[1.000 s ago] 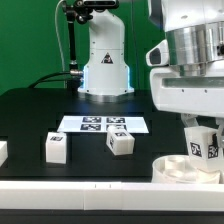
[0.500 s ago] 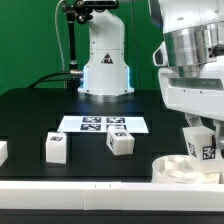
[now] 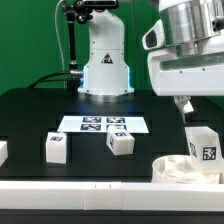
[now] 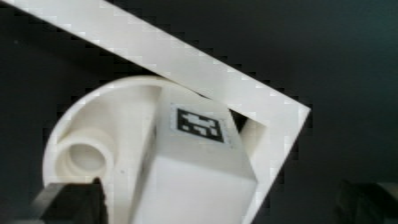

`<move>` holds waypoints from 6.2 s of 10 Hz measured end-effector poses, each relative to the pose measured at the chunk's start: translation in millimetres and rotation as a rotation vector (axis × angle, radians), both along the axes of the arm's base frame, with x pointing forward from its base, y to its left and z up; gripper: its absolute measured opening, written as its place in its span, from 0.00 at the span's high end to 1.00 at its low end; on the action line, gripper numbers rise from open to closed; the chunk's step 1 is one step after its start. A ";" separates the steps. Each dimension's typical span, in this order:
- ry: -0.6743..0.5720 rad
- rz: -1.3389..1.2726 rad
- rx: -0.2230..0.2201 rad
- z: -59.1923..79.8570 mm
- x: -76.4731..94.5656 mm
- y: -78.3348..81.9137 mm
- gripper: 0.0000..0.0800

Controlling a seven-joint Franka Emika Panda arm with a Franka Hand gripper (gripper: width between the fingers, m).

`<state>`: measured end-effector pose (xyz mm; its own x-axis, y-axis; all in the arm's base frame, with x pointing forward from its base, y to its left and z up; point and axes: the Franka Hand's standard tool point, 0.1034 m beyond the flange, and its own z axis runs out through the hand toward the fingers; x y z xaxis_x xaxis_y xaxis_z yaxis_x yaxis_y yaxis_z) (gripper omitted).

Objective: Assemble stool

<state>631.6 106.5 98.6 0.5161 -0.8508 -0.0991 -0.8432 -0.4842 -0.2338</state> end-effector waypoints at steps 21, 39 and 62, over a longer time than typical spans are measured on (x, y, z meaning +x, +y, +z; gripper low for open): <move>-0.276 2.062 -0.422 -0.2 2.8 11.4 0.19; -0.169 2.373 -0.451 -18.2 1.7 7.7 0.57; 0.067 0.296 -0.152 -20.6 -3.9 9.1 0.57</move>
Offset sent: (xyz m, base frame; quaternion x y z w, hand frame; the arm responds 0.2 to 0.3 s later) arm 0.0025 0.0026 -0.0013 -0.0998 0.0885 -0.3583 0.9240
